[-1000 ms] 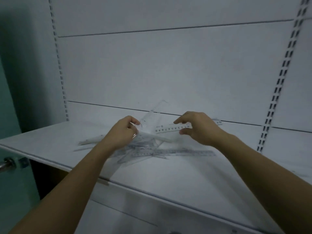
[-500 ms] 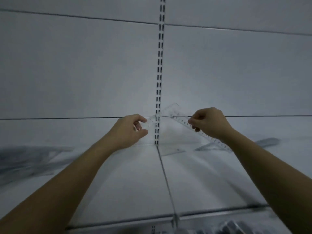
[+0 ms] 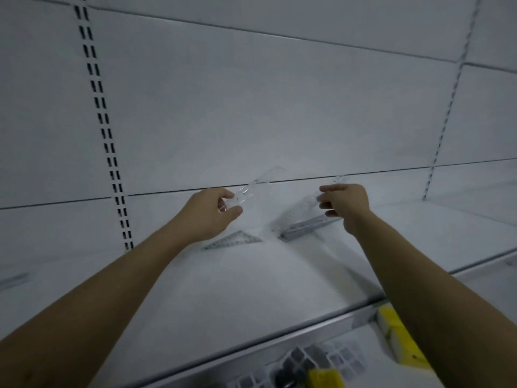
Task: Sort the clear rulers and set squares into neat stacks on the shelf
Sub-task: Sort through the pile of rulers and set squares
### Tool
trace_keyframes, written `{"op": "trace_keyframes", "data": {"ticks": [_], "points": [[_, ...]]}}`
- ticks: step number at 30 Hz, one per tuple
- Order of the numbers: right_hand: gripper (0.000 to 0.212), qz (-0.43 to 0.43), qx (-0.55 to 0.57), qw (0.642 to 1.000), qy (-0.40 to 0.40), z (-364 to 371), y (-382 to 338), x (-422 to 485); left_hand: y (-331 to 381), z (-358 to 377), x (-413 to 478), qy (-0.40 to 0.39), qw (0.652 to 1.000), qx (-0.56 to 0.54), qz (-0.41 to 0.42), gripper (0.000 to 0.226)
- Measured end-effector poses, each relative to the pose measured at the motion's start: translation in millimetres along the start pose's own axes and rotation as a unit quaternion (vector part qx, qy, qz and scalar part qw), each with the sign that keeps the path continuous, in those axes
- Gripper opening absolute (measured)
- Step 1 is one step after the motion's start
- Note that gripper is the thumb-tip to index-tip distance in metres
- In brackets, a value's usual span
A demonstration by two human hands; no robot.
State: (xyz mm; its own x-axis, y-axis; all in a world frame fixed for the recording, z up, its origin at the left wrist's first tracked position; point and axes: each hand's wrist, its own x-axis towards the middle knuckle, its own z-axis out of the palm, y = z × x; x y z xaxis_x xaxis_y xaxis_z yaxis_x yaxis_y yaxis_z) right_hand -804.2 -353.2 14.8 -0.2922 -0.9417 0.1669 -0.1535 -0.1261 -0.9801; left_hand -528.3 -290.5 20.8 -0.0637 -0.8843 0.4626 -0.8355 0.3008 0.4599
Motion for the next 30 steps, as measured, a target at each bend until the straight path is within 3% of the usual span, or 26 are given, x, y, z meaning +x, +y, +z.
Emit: {"op": "trace_keyframes", "data": {"ticks": [7, 16, 20, 24, 30], "points": [[0.013, 0.046, -0.034, 0.998, -0.020, -21.5, 25.2, 58.5, 24.4, 51.9, 24.4, -0.038, 0.998, 0.051, 0.009, 0.039], [0.014, -0.015, -0.317, 0.945, -0.084, -23.6, 52.8, 87.5, 46.4, 94.4, 44.1, -0.050, 0.998, 0.032, 0.011, 0.039], [0.015, -0.061, -0.257, 0.964, 0.025, -36.8, 52.5, 89.4, 59.8, 114.6, 56.7, -0.058, 0.998, 0.020, 0.024, 0.032], [0.020, -0.082, -0.236, 0.961, 0.115, -47.4, 49.8, 86.4, 72.4, 138.1, 70.1, -0.088, 0.994, 0.043, 0.054, 0.031], [0.023, -0.111, -0.246, 0.957, 0.108, -46.6, 50.9, 83.5, 72.7, 171.4, 70.6, -0.116, 0.986, 0.088, 0.079, 0.031]]}}
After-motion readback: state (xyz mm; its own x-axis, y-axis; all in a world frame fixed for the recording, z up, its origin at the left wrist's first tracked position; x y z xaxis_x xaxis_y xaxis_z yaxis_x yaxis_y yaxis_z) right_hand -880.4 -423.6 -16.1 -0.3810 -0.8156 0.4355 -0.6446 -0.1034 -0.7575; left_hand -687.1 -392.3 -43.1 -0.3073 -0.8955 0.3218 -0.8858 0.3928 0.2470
